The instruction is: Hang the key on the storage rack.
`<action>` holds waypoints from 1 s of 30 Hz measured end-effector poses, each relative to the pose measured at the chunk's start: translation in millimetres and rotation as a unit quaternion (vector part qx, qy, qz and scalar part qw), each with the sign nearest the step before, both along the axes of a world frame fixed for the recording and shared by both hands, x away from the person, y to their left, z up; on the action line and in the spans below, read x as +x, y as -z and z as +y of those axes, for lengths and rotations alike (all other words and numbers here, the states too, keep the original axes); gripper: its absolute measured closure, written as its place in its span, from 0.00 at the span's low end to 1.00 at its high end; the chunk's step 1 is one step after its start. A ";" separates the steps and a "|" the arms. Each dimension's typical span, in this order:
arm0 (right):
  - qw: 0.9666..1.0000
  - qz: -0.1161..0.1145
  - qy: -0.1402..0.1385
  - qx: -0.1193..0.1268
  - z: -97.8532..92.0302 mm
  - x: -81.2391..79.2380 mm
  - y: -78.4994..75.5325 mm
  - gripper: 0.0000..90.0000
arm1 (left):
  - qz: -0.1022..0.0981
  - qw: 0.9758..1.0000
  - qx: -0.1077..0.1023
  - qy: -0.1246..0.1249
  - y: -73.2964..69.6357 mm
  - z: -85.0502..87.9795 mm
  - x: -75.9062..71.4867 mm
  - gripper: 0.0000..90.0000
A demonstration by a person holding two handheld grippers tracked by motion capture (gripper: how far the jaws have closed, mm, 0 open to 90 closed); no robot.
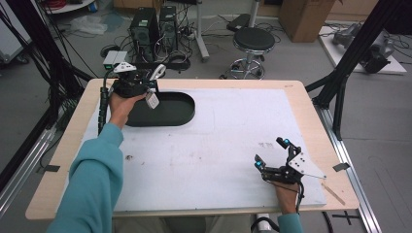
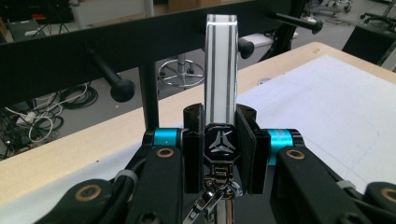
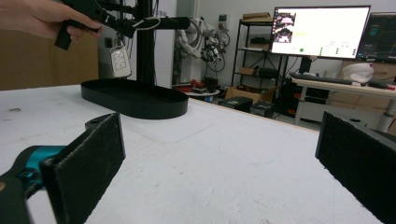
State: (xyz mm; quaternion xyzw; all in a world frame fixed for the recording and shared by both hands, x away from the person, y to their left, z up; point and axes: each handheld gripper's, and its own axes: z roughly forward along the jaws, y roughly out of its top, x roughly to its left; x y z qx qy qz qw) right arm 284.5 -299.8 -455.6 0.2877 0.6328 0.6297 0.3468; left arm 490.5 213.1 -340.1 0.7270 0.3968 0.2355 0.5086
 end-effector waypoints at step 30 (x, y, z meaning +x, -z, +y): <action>1.000 0.010 0.004 0.014 -3.3 0.8 1.2 0.01 | -0.005 0.999 0.035 0.008 24.2 -17.6 6.7 0.46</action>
